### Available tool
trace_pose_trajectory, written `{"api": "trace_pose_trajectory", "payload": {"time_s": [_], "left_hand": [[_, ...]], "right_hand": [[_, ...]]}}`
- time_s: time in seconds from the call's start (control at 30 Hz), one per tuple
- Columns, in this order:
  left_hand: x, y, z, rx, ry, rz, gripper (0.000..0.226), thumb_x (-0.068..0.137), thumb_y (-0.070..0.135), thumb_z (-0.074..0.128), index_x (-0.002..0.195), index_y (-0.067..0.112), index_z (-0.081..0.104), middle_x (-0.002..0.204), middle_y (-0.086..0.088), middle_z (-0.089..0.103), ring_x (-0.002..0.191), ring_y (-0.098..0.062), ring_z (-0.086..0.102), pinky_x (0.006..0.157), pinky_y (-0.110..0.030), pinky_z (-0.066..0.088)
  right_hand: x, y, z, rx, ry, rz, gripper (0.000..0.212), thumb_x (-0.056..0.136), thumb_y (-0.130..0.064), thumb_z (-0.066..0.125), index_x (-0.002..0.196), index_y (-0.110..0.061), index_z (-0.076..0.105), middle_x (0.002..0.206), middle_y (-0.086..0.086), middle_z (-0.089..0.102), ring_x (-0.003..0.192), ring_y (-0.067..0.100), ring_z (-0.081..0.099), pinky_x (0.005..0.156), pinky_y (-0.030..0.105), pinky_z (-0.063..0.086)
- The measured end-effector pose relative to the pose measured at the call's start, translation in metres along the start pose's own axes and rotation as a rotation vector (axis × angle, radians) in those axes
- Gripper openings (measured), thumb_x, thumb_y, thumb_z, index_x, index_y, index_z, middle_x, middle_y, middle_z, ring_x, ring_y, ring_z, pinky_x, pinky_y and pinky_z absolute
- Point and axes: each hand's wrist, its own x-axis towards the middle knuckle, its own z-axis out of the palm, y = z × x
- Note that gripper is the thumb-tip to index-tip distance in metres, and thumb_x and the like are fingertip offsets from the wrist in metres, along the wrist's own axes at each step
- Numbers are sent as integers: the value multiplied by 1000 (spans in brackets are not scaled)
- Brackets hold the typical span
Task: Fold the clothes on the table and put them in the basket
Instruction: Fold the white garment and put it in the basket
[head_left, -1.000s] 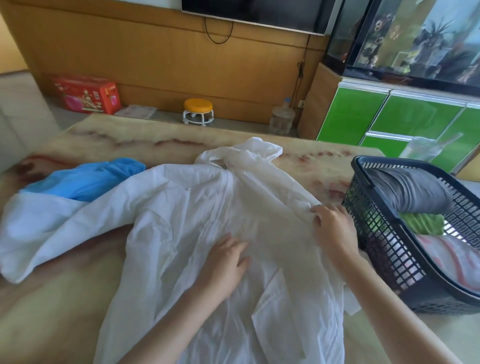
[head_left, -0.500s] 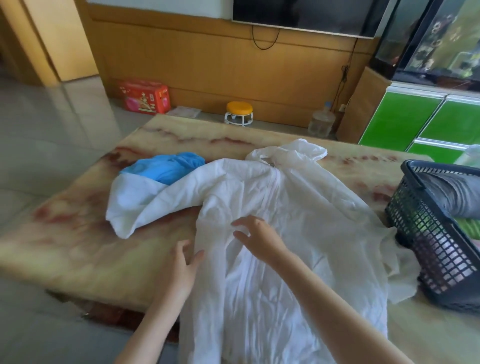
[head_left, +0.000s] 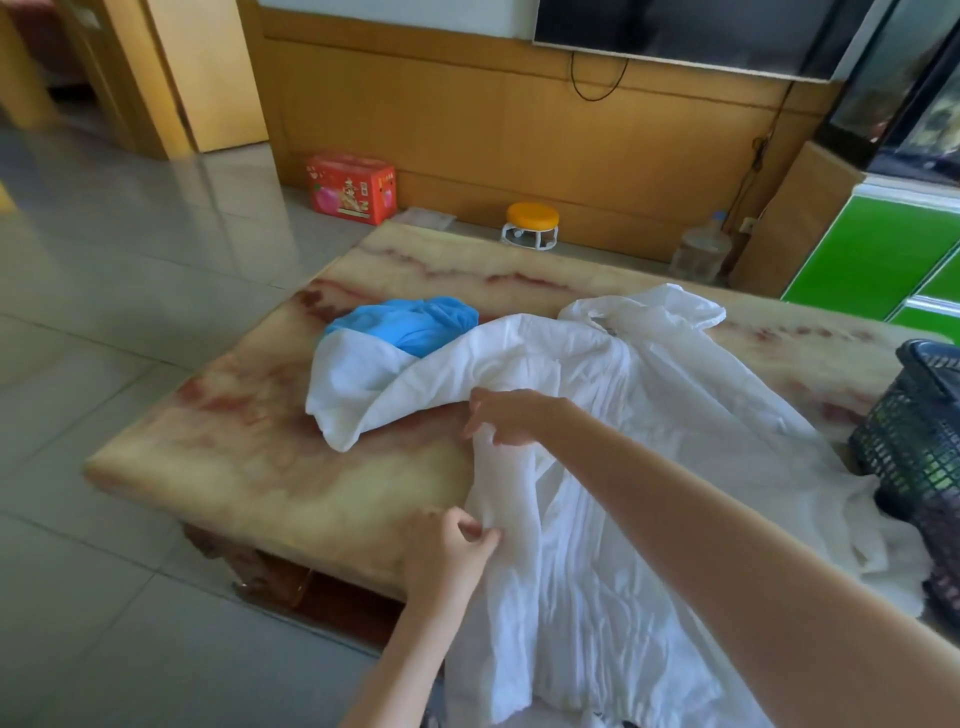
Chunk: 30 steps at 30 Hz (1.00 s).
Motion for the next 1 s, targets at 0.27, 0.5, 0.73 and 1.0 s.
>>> {"api": "trace_pose_trajectory", "payload": {"time_s": [0.27, 0.5, 0.73, 1.0], "left_hand": [[7, -16, -57, -157, 63, -29, 8, 90, 26, 55, 86, 19, 52, 75, 3, 59, 67, -15, 55, 55, -27, 38], [22, -42, -99, -15, 281, -8, 6, 94, 21, 48, 88, 18, 47, 74, -3, 60, 64, -17, 57, 54, -32, 40], [26, -53, -83, 38, 70, -93, 35, 95, 40, 48, 119, 16, 47, 98, 3, 61, 86, -17, 59, 67, -32, 42], [40, -46, -78, 45, 96, -48, 44, 93, 35, 52, 133, 17, 44, 113, 4, 57, 98, -15, 56, 76, -29, 42]], "right_hand": [[18, -10, -4, 295, 313, 59, 16, 83, -14, 68, 98, -15, 63, 107, 1, 52, 94, 24, 58, 72, 30, 43], [57, -62, 7, 560, 403, 33, 38, 86, 5, 54, 120, -12, 58, 125, 10, 52, 109, 29, 56, 93, 39, 46], [27, -50, 33, 420, 210, -43, 45, 96, -17, 50, 140, -25, 46, 144, -2, 46, 126, 18, 49, 104, 30, 36], [10, -35, 13, 565, 406, -2, 24, 95, -21, 55, 116, -25, 66, 131, -6, 59, 105, 11, 60, 94, 28, 46]]}}
